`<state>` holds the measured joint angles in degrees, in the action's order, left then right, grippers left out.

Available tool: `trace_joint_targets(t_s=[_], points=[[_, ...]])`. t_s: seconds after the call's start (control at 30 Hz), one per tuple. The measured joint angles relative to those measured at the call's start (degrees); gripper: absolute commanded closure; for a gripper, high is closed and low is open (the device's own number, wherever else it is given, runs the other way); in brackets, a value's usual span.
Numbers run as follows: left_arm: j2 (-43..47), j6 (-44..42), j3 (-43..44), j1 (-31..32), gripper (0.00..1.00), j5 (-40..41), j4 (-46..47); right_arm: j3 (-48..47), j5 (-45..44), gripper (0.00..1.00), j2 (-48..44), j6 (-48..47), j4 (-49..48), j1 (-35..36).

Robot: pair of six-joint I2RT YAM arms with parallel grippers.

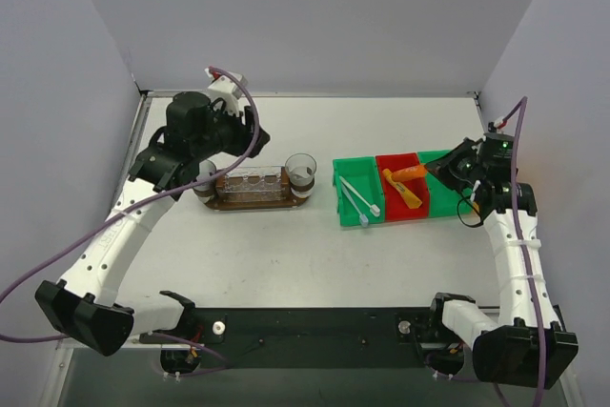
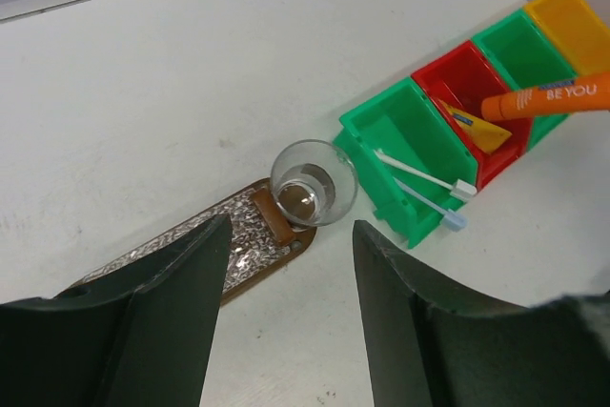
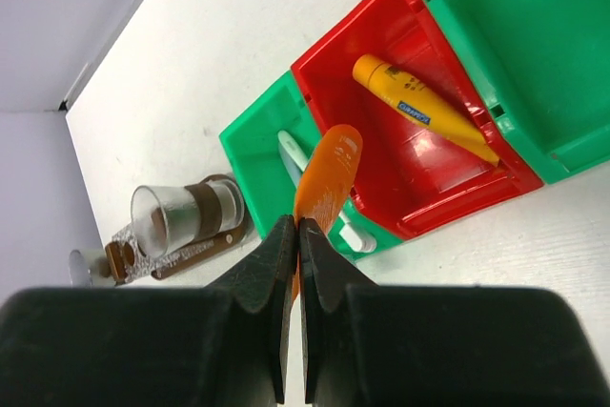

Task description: Prepare toiletry sets of a toothbrush and toothpaste on the tray

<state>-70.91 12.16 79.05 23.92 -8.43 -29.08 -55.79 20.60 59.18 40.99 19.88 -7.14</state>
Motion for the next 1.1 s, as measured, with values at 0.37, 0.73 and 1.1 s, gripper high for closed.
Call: trace_joint_targets(t_s=[0.37, 0.73, 1.1], points=[[-5.7, -7.5, 1.6, 8.2, 0.32, -17.3, 3.8, -16.7, 4.0, 1.0, 2.6, -3.9, 7.9, 8.3], [-6.0, -2.7, 1.9, 7.8, 0.27, -27.3, 9.9, -27.7, 14.1, 1.0, 12.5, -9.7, 9.2, 22.9], [-9.0, 5.7, 2.5, 5.8, 0.27, -44.5, 13.6, -36.8, 25.3, 1.0, 21.9, -13.7, 10.0, 31.8]])
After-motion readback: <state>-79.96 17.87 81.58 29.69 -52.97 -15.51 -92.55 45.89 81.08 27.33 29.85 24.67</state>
